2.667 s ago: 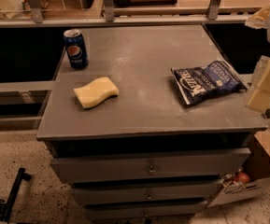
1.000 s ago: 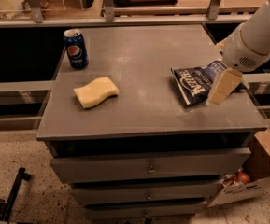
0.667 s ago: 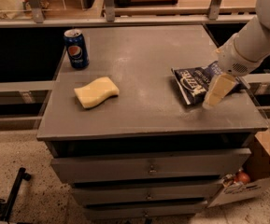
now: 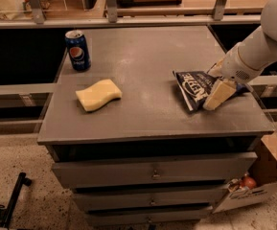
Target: Move blue chip bag near sponge
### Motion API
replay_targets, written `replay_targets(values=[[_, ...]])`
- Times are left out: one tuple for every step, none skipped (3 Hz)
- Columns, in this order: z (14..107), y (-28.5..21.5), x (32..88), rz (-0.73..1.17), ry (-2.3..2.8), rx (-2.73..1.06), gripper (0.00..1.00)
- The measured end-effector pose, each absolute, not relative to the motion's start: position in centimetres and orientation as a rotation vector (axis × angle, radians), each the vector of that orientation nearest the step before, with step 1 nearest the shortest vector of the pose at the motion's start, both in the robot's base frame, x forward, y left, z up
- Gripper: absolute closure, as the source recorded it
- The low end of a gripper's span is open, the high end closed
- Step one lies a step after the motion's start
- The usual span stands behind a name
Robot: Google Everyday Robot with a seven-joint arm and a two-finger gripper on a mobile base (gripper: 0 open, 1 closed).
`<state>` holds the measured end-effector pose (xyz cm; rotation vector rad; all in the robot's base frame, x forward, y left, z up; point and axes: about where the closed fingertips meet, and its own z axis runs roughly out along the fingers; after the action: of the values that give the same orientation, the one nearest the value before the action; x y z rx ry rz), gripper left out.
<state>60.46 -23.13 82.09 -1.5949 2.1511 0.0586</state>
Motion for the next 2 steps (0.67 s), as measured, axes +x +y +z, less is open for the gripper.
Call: replay_targets(values=[[82.49, -23.13, 60.47, 0.061, 2.150, -1.594, 0.61], [82.63, -23.12, 60.47, 0.061, 2.150, -1.594, 0.85]])
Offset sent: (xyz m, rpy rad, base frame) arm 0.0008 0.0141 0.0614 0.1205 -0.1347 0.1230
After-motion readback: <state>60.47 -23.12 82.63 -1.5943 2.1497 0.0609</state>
